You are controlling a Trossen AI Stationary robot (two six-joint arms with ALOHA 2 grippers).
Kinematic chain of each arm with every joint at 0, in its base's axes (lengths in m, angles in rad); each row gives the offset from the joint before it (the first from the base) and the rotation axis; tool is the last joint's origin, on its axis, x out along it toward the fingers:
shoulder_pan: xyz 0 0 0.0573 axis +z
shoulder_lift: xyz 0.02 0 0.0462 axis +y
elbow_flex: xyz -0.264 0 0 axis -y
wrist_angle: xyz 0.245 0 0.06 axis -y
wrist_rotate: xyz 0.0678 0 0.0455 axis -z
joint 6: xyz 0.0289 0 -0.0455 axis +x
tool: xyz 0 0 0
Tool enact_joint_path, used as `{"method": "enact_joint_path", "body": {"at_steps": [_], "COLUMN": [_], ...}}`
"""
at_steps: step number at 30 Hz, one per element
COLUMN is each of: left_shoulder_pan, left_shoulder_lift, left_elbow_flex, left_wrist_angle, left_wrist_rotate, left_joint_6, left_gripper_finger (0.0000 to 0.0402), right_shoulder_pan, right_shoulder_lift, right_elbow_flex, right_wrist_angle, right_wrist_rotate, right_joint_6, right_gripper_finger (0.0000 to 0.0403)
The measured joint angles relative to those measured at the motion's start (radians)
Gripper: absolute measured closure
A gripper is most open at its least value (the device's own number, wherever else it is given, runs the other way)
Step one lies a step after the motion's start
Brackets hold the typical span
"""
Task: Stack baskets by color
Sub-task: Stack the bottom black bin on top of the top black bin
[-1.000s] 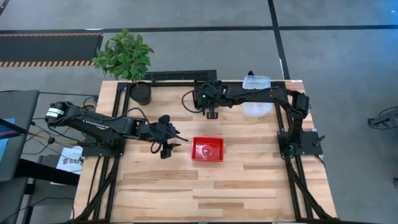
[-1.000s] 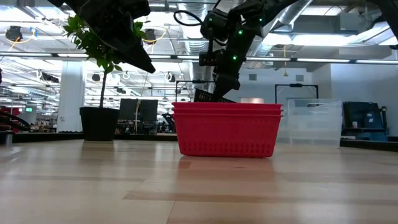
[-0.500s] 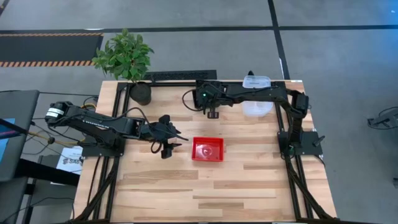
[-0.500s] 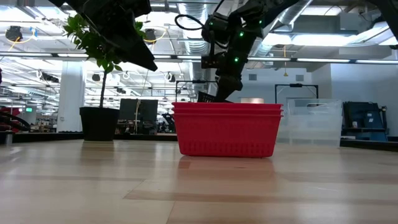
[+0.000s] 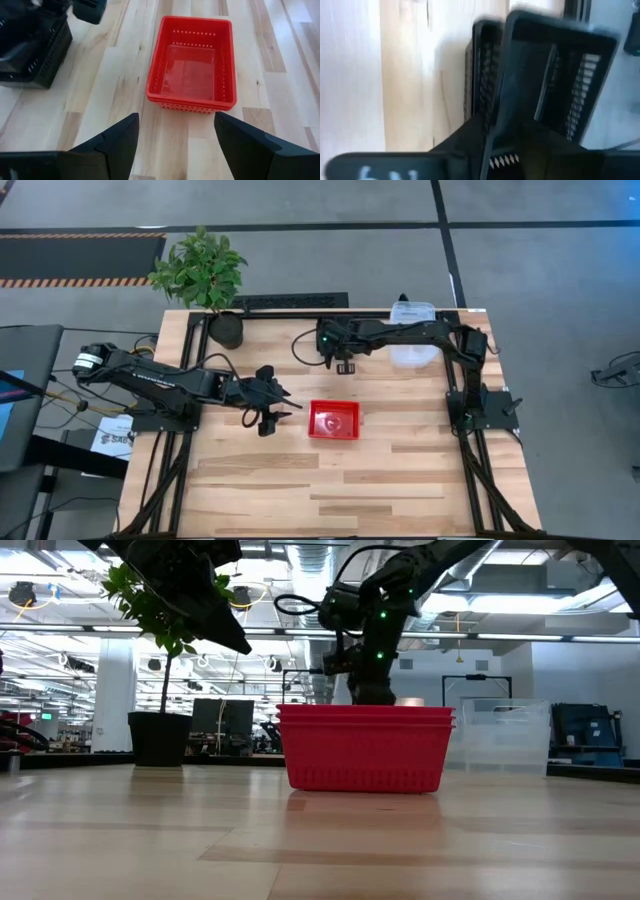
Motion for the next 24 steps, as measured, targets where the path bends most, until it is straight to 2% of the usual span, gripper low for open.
{"method": "enact_joint_path", "body": {"at_steps": [8, 13, 15, 17, 22, 24], "left_shoulder_pan": [0.0, 0.0, 0.0, 0.0, 0.0, 0.0], "left_shoulder_lift": [0.0, 0.0, 0.0, 0.0, 0.0, 0.0], "left_elbow_flex": [0.0, 0.0, 0.0, 0.0, 0.0, 0.0], "left_wrist_angle": [0.005, 0.001, 0.001, 0.001, 0.0, 0.0], "left_wrist_rotate": [-0.006, -0.007, -0.007, -0.007, -0.005, -0.002], "left_joint_6": [0.013, 0.013, 0.013, 0.013, 0.013, 0.013], "left_gripper_finger": [0.0155, 0.0155, 0.0155, 0.0155, 0.0155, 0.0155], "right_shoulder_pan": [0.0, 0.005, -0.002, -0.011, -0.039, -0.047], "right_shoulder_lift": [-0.004, -0.004, -0.004, -0.004, 0.01, 0.023], "right_elbow_flex": [0.064, 0.132, 0.137, 0.129, 0.098, 0.098], "right_wrist_angle": [-0.051, -0.048, -0.003, 0.07, 0.154, 0.163], "right_wrist_rotate": [0.018, -0.001, -0.068, -0.101, -0.101, -0.1], "right_joint_6": [0.007, 0.041, 0.079, 0.124, 0.165, 0.168], "right_gripper_finger": [0.0203, 0.0189, 0.0204, 0.0238, 0.0379, 0.0387]}}
